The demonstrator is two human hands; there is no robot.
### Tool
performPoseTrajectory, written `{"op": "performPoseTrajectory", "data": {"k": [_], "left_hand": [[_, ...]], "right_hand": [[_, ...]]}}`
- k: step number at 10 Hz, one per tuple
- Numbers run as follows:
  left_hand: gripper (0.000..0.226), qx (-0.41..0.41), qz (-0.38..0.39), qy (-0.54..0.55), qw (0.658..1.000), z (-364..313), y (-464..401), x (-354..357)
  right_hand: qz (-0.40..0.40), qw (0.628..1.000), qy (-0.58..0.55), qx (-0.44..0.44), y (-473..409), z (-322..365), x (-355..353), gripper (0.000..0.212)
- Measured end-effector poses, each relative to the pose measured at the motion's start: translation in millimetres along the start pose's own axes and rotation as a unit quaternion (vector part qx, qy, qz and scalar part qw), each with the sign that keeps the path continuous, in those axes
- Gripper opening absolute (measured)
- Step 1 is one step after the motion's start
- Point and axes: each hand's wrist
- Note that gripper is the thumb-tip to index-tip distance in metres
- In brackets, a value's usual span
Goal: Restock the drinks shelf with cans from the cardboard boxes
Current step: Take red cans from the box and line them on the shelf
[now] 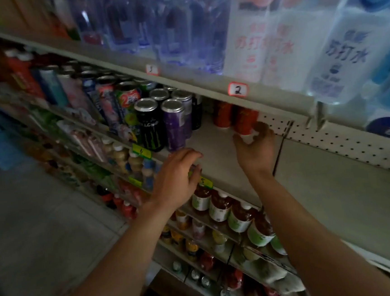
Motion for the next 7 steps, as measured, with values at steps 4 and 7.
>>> {"op": "performPoseTrajectory", "data": {"k": [4, 7], "left_hand": [[0.063, -0.547, 0.201, 0.081, 0.809, 124.9, 348.2, 35.1], [0.028, -0.750, 0.107, 0.065, 0.650, 138.4, 569.2, 183.6]], "right_hand": [[0.667, 0.739, 0.018, -0.096, 283.1, -81.3, 131.5, 0.011], [0.738, 0.651, 0.148, -0.097, 458.6, -316.5, 226.7, 0.024]]}}
Point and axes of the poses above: each hand's wrist, its own y-axis away from the middle knuckle, its own x-axis out of the palm, z = x × y, and after that the axes turned 4 degrees about -x, right-handed
